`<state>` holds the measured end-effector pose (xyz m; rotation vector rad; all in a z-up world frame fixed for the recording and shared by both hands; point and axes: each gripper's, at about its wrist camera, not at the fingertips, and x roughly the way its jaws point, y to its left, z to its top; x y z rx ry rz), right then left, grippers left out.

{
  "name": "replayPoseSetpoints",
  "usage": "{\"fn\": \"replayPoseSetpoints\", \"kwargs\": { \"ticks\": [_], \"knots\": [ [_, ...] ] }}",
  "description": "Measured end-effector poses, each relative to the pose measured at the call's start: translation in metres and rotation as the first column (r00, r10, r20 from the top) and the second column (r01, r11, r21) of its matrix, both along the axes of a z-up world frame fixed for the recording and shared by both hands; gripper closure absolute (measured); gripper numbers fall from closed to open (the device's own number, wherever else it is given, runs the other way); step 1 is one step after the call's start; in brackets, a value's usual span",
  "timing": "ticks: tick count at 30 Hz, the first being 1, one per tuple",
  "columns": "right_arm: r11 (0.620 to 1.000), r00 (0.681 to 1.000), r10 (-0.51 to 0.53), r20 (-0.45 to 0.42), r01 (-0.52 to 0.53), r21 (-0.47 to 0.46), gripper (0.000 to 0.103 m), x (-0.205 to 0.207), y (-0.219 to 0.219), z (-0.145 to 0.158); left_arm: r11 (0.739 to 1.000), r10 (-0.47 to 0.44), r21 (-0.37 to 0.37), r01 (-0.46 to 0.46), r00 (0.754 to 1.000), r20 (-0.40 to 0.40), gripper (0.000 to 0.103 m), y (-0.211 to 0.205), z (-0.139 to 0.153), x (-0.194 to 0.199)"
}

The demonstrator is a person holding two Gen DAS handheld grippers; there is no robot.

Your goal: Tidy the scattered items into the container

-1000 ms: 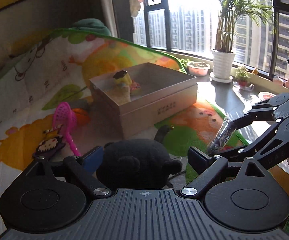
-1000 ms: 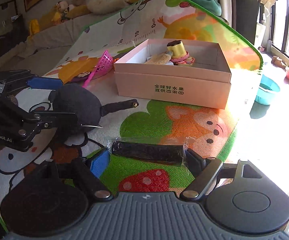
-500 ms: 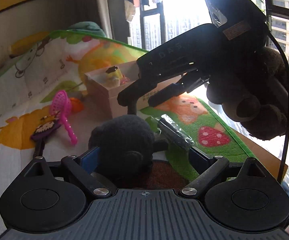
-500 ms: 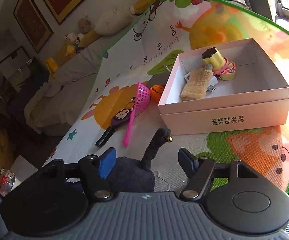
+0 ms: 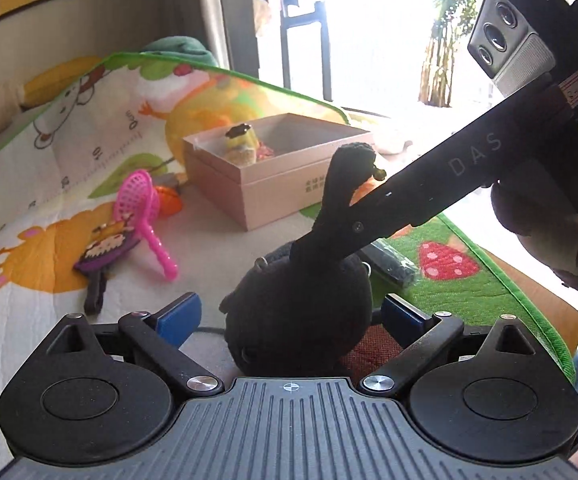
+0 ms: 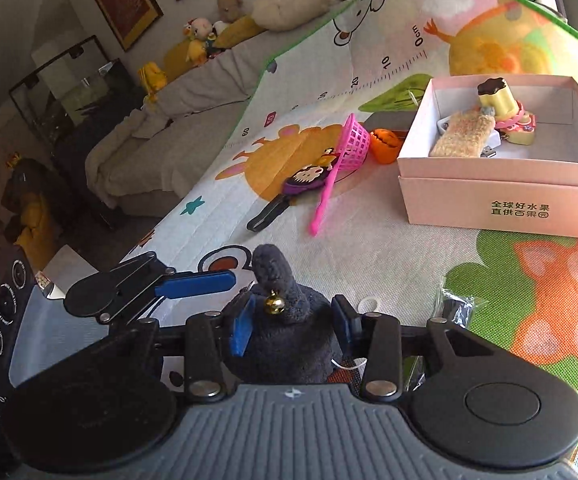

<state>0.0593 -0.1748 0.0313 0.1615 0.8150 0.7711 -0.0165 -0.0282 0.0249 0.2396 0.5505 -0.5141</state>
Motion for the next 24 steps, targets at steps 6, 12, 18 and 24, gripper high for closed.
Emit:
{"fn": "replayPoseSetpoints", "kwargs": {
  "ticks": [6,12,18,24],
  "knots": [
    [0.998,0.994,-0.046,0.097,0.050,-0.048,0.043,-0.022,-0.014,0.009,0.999,-0.029,0.023,0.029,1.000,-0.008,0.015,-0.024,-0.017,0.011],
    [0.963,0.953,-0.149,0.263,0.200,-0.180,0.018,-0.048,-0.045,0.006,1.000,0.012,0.013,-0.012,1.000,-0.018,0.022,-0.021,-0.015,0.004],
    [0.941,0.968,-0.125,0.216,0.185,-0.283,0.018,-0.053,-0.043,-0.030,0.996,0.088,-0.011,-0.088,0.996,-0.024,0.021,-0.001,-0.006,-0.004],
    [0.841,0.923,-0.110,0.369,0.284,-0.461,0.018,-0.051,-0.031,-0.041,0.989,0.144,-0.035,-0.146,0.988,-0.052,0.021,0.007,-0.006,-0.007]
  ]
}}
